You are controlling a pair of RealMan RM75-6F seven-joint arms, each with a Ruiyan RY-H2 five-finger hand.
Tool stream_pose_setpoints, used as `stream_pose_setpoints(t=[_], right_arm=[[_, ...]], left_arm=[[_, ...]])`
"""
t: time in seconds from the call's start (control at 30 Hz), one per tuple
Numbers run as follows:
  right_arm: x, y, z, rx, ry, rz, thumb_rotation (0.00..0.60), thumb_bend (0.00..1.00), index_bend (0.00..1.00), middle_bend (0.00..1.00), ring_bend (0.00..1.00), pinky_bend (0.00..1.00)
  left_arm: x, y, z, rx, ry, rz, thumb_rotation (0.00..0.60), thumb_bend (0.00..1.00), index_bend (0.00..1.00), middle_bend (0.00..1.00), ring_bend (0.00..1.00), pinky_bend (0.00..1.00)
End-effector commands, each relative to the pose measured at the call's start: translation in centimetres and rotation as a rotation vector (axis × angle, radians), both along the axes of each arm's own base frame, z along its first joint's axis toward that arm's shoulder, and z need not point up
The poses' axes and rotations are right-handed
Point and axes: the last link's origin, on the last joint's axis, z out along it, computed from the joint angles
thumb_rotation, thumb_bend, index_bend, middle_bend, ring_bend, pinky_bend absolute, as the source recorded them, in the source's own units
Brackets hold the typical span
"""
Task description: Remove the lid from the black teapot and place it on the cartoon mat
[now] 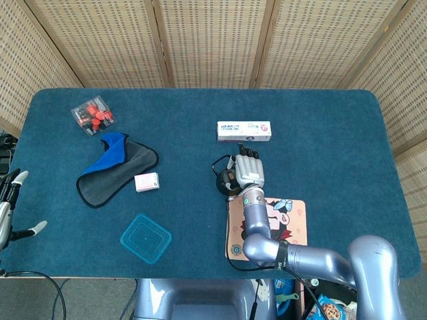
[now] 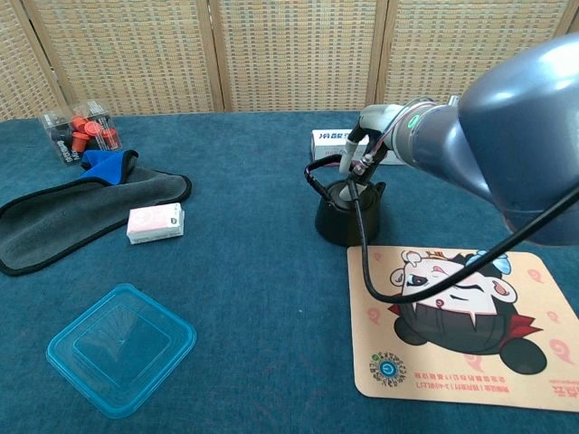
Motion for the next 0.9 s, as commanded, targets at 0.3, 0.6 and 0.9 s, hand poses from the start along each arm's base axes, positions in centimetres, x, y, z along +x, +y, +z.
stream_pose_setpoints(t=[0.3, 0.6, 0.9], right_arm=[[-0.1, -0.3, -0.7, -0.005, 0.007, -0.022, 0.600, 0.40, 0.48, 0.00, 0.00, 0.00], [-0.5, -0.5, -1.1, -0.010, 0.018, -0.038, 0.600, 0.41, 0.49, 0.00, 0.00, 0.00], [-0.5, -0.6, -1.4, -0.013, 0.021, -0.044, 0.600, 0.41, 0.50, 0.00, 0.00, 0.00]], left_arm=[[-0.1, -0.1, 0.2, 0.007, -0.007, 0.001, 0.600, 0.07, 0.00, 0.00, 0.00, 0.00], [-0.1, 0.0, 0.3, 0.008, -0.009, 0.003, 0.600, 0.07, 0.00, 0.00, 0.00, 0.00], [-0.2, 0.0, 0.4, 0.011, -0.011, 0.003, 0.600, 0.07, 0.00, 0.00, 0.00, 0.00]])
